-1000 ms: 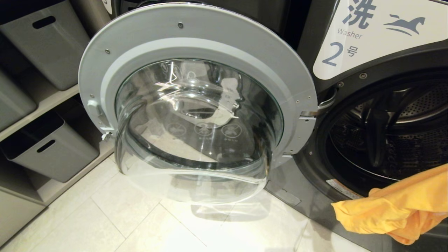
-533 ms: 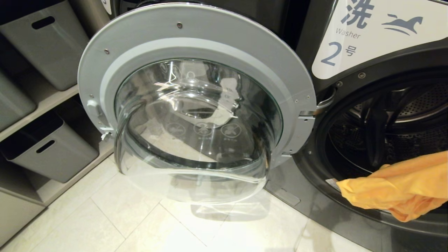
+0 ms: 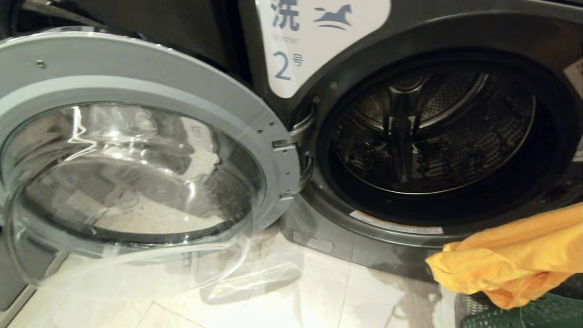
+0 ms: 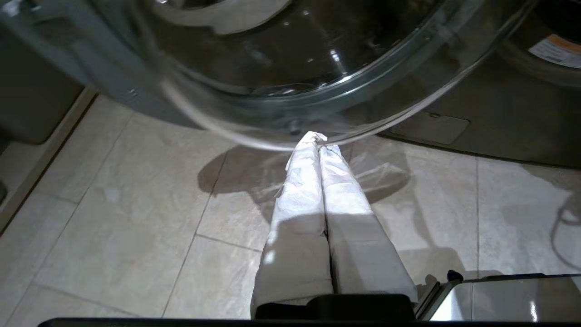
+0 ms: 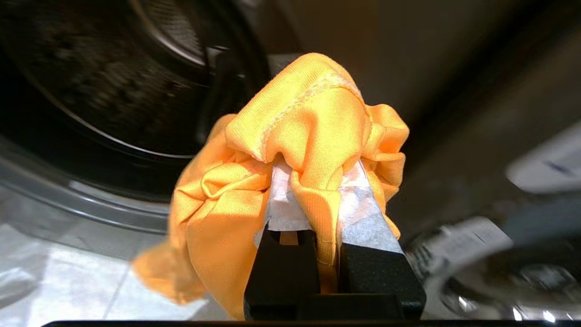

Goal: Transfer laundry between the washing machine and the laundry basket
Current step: Pick a cloth and place it into the basket

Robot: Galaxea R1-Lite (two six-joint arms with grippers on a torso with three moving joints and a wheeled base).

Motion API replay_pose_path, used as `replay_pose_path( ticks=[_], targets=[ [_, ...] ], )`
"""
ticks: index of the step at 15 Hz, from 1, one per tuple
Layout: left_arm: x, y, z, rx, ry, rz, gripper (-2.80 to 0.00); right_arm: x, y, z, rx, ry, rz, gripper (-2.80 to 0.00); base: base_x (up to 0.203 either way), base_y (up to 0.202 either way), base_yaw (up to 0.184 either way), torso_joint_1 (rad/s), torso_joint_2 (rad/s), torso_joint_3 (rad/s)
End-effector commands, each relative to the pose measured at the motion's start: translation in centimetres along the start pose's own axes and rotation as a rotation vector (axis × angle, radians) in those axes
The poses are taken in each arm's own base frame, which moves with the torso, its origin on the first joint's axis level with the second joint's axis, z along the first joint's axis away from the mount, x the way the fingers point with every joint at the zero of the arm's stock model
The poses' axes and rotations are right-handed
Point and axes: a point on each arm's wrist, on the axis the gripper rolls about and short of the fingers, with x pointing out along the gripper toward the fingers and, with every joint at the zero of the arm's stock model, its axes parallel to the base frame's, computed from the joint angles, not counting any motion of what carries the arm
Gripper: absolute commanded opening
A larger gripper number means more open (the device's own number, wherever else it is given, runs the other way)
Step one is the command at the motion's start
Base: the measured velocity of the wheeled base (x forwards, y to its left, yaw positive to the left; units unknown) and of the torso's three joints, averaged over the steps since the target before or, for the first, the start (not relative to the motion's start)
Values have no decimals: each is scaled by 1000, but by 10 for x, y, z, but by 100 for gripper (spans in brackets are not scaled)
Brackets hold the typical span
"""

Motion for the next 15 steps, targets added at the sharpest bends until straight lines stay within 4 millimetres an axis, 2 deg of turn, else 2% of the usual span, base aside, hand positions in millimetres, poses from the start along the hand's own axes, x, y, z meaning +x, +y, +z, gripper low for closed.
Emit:
replay_pose_path(
  ticks=[1,9,13,15],
  targets=[
    [0,0,0,0,-3,0,-280,1,0,0,-3,2,0,-280,4,10,-179,6,5,2],
    [0,0,0,0,-3,0,-280,2,0,-4,2,27,-35,-280,0,8,-175,3,1,3],
    [0,0,0,0,-3,0,-280,14,7,-25,14,127,-19,-280,0,8,-166,3,1,1],
    [0,0,0,0,-3,0,-280,24,11,-32,70,181,-14,-280,-2,2,-51,2,4,0]
  ],
)
